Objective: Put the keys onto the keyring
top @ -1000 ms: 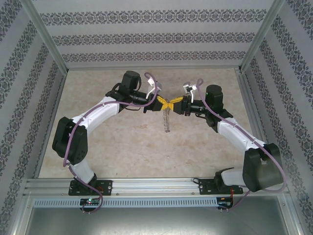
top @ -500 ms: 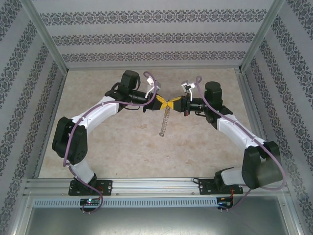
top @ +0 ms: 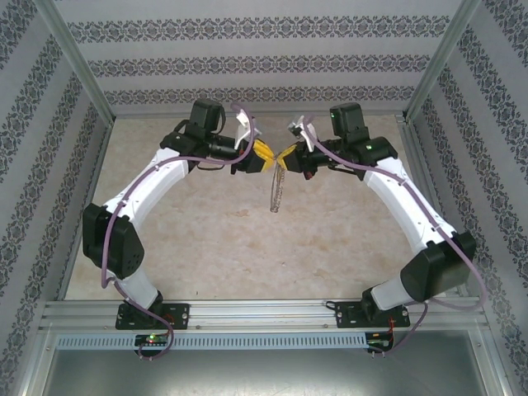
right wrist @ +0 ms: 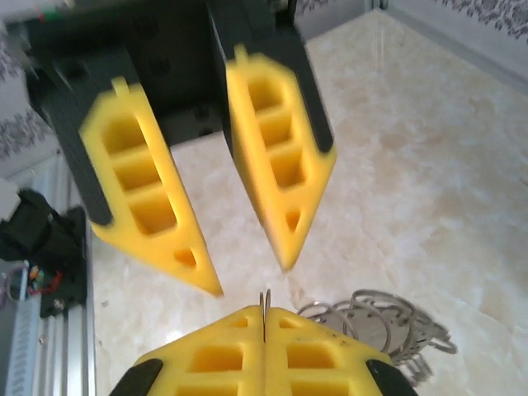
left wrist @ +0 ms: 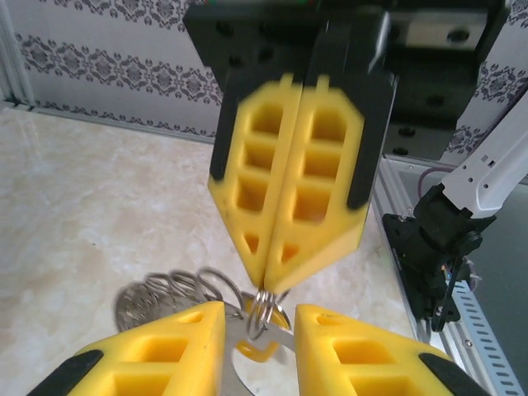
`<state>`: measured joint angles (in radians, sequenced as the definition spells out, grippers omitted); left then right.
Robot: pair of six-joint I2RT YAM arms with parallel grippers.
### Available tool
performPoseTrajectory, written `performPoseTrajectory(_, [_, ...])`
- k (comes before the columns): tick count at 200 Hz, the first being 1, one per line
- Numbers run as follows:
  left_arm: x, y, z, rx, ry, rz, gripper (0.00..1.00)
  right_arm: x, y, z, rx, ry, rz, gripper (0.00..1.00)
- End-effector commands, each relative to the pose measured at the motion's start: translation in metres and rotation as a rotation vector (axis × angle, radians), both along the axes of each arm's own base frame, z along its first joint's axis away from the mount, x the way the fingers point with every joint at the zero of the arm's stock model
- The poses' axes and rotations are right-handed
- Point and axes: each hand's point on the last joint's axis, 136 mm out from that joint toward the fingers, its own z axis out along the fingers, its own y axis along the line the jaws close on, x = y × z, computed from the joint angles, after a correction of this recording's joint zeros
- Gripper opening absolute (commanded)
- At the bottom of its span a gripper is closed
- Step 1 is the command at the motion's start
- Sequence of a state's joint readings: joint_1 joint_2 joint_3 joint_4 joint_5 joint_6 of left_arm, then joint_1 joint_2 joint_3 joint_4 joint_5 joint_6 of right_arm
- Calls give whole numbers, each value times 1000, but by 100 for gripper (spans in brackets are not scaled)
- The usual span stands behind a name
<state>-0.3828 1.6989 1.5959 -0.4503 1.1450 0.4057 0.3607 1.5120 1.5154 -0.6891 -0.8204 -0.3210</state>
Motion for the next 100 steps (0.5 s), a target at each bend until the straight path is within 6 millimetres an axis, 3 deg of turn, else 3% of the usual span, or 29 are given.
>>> performPoseTrajectory(1, [-3, 10, -9, 32, 37, -24, 28, -12, -6, -28, -206, 59, 52, 0])
performPoseTrajectory(64, [-3, 17, -26, 53, 88, -41, 27, -9, 1, -52, -422, 116, 111, 0])
performPoseTrajectory(100, [-7, 17, -42, 57, 128, -58, 27, -9, 0, -52, -445, 110, 115, 0])
